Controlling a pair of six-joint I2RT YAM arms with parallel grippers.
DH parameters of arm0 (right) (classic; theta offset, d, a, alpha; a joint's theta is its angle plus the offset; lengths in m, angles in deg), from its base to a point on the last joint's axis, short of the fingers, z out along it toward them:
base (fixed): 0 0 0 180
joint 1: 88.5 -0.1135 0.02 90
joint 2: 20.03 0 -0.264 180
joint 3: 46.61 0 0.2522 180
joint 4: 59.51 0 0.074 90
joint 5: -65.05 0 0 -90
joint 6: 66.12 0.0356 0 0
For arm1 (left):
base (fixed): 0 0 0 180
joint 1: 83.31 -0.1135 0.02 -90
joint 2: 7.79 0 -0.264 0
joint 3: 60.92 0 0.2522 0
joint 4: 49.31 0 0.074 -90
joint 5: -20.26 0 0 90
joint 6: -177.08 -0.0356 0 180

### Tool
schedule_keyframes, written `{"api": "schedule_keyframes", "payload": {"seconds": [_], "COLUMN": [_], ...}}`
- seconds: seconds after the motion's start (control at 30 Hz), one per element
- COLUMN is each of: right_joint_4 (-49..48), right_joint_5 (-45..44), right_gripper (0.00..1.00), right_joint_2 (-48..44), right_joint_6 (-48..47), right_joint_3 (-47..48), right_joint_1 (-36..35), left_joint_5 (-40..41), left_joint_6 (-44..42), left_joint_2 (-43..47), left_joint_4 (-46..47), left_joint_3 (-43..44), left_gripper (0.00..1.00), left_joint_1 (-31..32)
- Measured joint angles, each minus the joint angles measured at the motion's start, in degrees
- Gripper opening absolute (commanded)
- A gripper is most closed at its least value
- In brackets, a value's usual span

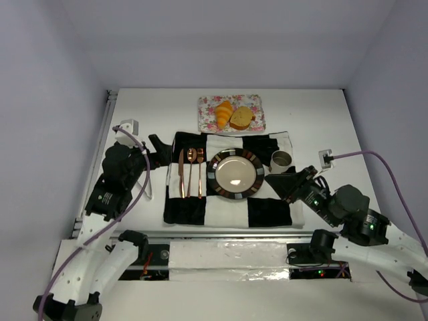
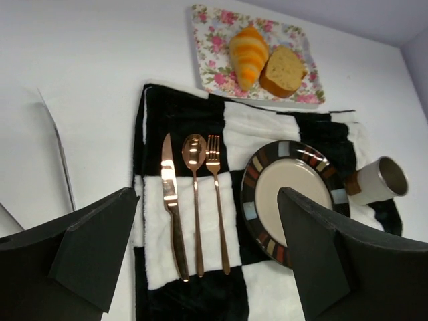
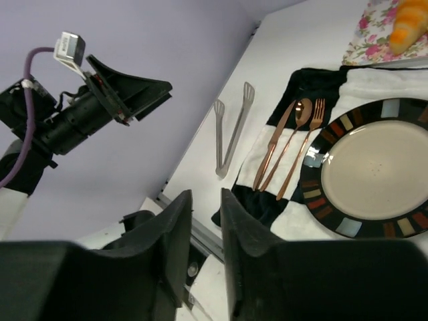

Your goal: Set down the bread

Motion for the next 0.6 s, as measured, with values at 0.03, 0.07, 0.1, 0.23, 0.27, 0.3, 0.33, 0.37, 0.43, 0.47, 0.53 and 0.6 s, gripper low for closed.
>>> {"api": "schedule_keyframes", "payload": {"seconds": [0.03,0.07,0.1,0.23,0.27,0.3,0.33,0.37,0.43,0.47,0.53,0.6], "right_joint_4": [0.4,0.7,0.8,1.0,1.2,1.3,1.3,1.4,1.9,2.3,2.4,2.3], "right_joint_5": [-0.5,-0.9,-1.2,-1.9,-1.8,-1.8,-1.8,-1.9,-1.8,-1.9,-1.9,-1.9], "right_gripper": [0.24,0.15,0.09,0.0,0.0,0.0,0.0,0.0,0.0,0.0,0.0,0.11], "right_joint_2": [-0.4,-0.9,-1.4,-4.0,-4.7,-5.3,-6.1,-6.8,-7.7,-8.1,-8.5,-8.5], "right_joint_6": [0.0,0.1,0.2,1.7,2.2,2.6,3.0,3.4,4.3,4.6,5.2,5.6], "right_joint_3": [0.0,-0.1,-0.3,-2.5,-3.3,-4.1,-4.9,-5.7,-6.8,-7.1,-7.6,-8.1], "right_joint_1": [0.0,0.0,0.0,0.0,0.0,0.0,0.0,0.0,0.0,0.0,0.0,0.0], "left_joint_5": [0.4,0.8,1.3,3.8,4.5,5.3,6.5,7.5,9.6,10.5,12.1,13.3], "left_joint_6": [-0.3,-0.6,-0.9,-2.2,-2.5,-2.5,-3.3,-3.5,-3.9,-3.9,-4.0,-3.8], "left_joint_2": [-1.1,-2.3,-3.5,-9.4,-10.8,-12.5,-14.7,-16.7,-21.3,-23.7,-28.6,-32.8], "left_joint_4": [0.0,0.0,0.0,0.9,1.2,1.6,1.9,2.2,2.7,3.0,3.7,4.8], "left_joint_3": [0.2,0.7,1.2,3.5,3.8,4.0,4.2,4.5,4.8,4.9,4.9,4.9], "left_gripper": [0.86,0.86,0.85,0.59,0.25,0.1,0.02,0.0,0.01,0.17,0.31,0.43], "left_joint_1": [0.0,0.0,0.0,0.0,0.0,0.0,0.0,-0.1,-0.4,-0.7,-1.9,-3.7]}}
